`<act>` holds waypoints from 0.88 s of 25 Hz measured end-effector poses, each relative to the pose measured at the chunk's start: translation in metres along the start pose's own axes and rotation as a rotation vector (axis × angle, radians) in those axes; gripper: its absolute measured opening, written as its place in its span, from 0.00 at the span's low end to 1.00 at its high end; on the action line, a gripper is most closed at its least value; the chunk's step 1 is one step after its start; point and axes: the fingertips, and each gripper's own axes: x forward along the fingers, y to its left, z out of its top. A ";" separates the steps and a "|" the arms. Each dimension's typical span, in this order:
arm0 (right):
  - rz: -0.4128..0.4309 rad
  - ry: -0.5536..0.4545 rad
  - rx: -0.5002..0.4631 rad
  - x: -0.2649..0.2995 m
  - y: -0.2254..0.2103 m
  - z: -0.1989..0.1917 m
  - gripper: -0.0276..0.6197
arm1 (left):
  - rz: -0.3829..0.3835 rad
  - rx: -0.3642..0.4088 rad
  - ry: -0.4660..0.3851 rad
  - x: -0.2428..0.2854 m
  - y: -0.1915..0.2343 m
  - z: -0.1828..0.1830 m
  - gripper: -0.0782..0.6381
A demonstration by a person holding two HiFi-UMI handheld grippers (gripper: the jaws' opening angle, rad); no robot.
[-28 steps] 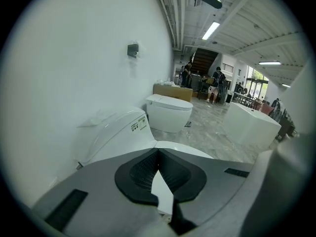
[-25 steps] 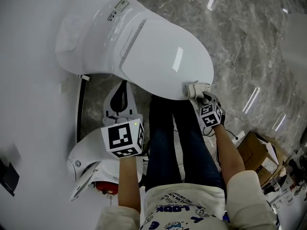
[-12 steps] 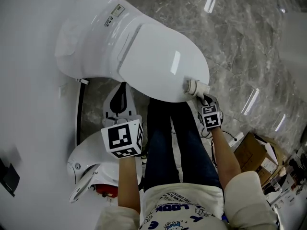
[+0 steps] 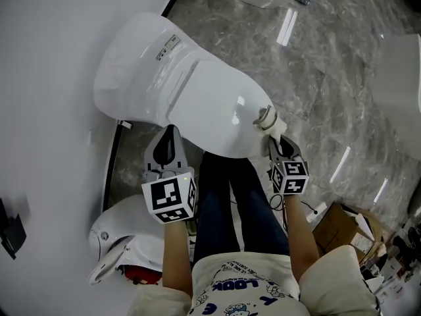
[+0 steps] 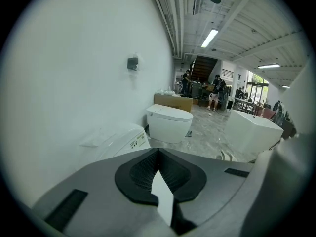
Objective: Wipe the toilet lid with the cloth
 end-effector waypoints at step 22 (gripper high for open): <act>0.113 -0.733 -0.044 -0.253 0.127 0.378 0.17 | 0.122 0.001 -0.421 -0.179 0.025 0.260 0.11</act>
